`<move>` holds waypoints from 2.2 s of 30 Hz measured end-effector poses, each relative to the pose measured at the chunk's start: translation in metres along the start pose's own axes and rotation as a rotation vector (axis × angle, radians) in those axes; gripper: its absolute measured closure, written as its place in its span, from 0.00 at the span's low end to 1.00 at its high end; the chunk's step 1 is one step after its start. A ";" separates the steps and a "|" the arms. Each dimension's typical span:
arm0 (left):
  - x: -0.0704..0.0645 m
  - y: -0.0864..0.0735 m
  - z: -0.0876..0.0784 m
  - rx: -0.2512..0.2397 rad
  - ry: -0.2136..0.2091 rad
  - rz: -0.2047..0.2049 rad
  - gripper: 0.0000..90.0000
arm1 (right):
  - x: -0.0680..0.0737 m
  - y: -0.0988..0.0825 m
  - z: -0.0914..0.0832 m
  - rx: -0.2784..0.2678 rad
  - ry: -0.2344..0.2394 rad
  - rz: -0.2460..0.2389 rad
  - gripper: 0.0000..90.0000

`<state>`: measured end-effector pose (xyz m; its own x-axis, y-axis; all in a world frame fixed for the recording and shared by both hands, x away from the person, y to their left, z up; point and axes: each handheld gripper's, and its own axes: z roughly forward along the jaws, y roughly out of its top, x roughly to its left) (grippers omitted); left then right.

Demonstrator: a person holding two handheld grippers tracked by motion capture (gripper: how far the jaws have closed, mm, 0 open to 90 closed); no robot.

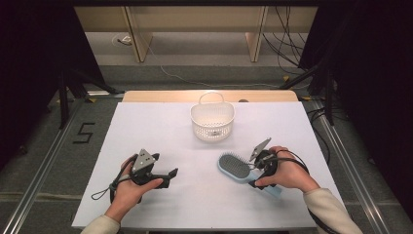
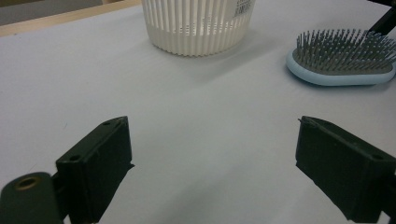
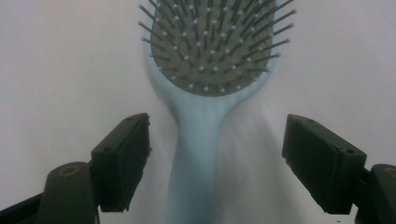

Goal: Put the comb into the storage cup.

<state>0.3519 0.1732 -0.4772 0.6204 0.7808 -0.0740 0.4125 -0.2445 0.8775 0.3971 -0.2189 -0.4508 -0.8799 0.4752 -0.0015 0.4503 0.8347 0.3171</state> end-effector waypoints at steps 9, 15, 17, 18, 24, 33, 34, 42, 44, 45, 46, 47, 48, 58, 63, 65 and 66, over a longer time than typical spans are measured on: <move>0.000 0.000 0.000 0.001 -0.001 0.000 0.11 | 0.003 0.008 0.010 0.078 -0.021 -0.003 0.32; 0.000 0.000 0.000 0.000 0.000 0.000 0.11 | 0.005 0.012 0.013 0.100 -0.017 -0.012 0.33; 0.000 0.000 0.000 -0.001 0.001 -0.001 0.11 | 0.005 0.013 0.013 0.111 -0.017 -0.016 0.34; 0.000 0.000 0.000 -0.001 0.001 -0.001 0.11 | 0.005 0.014 0.014 0.115 -0.017 -0.019 0.34; 0.000 0.000 0.000 -0.001 0.001 -0.002 0.11 | 0.005 0.022 0.015 0.163 -0.014 -0.037 0.38; 0.000 0.000 0.000 0.000 -0.001 -0.001 0.12 | 0.009 0.028 0.015 0.198 -0.009 -0.057 0.49; 0.000 0.000 0.000 0.000 -0.001 -0.001 0.12 | 0.009 0.029 0.015 0.206 -0.008 -0.065 0.50; -0.001 0.000 0.000 -0.001 -0.003 0.000 0.12 | 0.010 0.033 0.015 0.228 -0.013 -0.046 0.60; -0.001 0.000 0.000 -0.001 -0.002 -0.001 0.12 | 0.009 0.033 0.015 0.231 -0.010 -0.037 0.65; 0.000 0.000 0.000 0.000 -0.002 0.001 0.12 | 0.009 0.033 0.015 0.232 -0.010 -0.031 0.65; -0.001 0.000 0.000 0.000 -0.003 0.001 0.12 | 0.008 0.033 0.015 0.234 -0.010 -0.032 0.66; -0.001 0.000 0.000 -0.001 -0.003 0.001 0.12 | 0.009 0.033 0.015 0.234 -0.010 -0.022 0.67; -0.001 0.000 0.000 -0.001 -0.003 0.001 0.12 | 0.009 0.034 0.015 0.234 -0.014 -0.012 0.69; -0.001 0.000 0.000 -0.002 -0.002 0.000 0.12 | 0.011 0.035 0.015 0.244 -0.023 0.013 0.76; -0.001 0.000 0.000 -0.003 -0.002 -0.002 0.12 | 0.011 0.034 0.015 0.245 -0.021 0.008 0.77; -0.001 0.000 0.000 -0.003 -0.002 -0.001 0.12 | 0.011 0.034 0.015 0.243 -0.022 0.011 0.77; -0.001 0.000 0.000 -0.003 -0.001 -0.002 0.12 | 0.011 0.034 0.015 0.243 -0.022 0.010 0.77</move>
<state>0.3514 0.1725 -0.4771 0.6205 0.7805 -0.0766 0.4121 -0.2414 0.8786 0.4051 -0.1813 -0.4539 -0.8727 0.4878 -0.0206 0.4850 0.8709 0.0798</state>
